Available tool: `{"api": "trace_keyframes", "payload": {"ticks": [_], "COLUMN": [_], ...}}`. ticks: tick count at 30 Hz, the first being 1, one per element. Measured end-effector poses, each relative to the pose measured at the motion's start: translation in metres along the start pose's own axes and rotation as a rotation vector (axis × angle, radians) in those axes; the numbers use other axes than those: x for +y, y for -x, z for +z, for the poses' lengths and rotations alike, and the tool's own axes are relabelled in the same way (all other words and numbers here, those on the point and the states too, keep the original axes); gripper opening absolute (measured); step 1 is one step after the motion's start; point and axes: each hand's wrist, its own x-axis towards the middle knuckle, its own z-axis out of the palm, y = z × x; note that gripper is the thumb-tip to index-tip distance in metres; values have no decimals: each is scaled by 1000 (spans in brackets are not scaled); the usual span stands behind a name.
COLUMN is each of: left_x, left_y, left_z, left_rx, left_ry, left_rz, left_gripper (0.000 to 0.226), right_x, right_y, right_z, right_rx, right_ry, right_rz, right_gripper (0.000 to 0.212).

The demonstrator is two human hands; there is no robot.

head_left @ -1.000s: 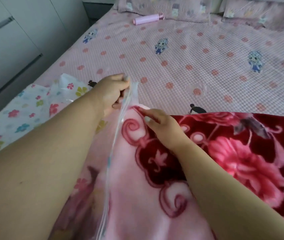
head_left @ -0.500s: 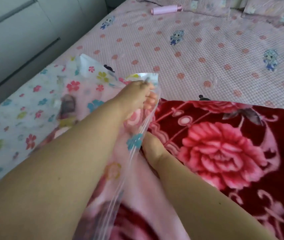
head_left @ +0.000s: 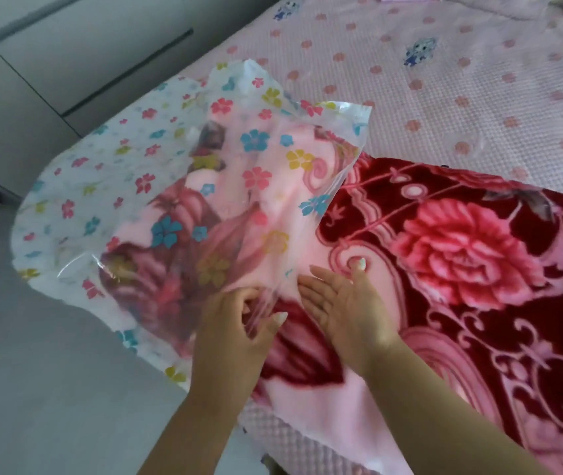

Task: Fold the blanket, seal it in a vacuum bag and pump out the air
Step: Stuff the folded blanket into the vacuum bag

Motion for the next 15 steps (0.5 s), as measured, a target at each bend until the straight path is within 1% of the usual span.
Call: {"api": "trace_keyframes", "payload": {"ticks": [2, 4, 6, 7, 8, 9, 11, 12, 13, 15], "left_x": [-5, -8, -11, -14, -17, -20, -29, -35, -40, -44], "left_y": [4, 6, 7, 8, 9, 13, 22, 25, 27, 25], "left_z": [3, 3, 1, -1, -2, -3, -5, -5, -4, -2], "left_rx": [28, 42, 69, 79, 74, 48, -21, -49, -67, -78], "left_ry": [-79, -146, -186, -190, -192, -196, -202, -196, -183, -172], "left_rz": [-15, 21, 98, 120, 124, 111, 77, 61, 46, 53], "left_gripper": [38, 24, 9, 6, 9, 17, 37, 41, 41, 30], "right_x": [7, 12, 21, 29, 38, 47, 58, 59, 59, 52], "right_y": [14, 29, 47, 56, 62, 67, 71, 70, 68, 56], "right_z": [-6, -8, -8, -11, -17, -24, -36, -39, -40, -37], "right_rx": [5, -9, -51, -76, -93, -107, -190, -232, -269, -320], "right_ry": [50, 131, 322, 494, 715, 966, 1402, 1549, 1643, 1774], "right_rz": [-14, -74, -168, -264, -396, -543, -785, -845, -840, -686], "right_gripper": [68, 67, 64, 58, 50, 45, 47, 53, 61, 80]}}
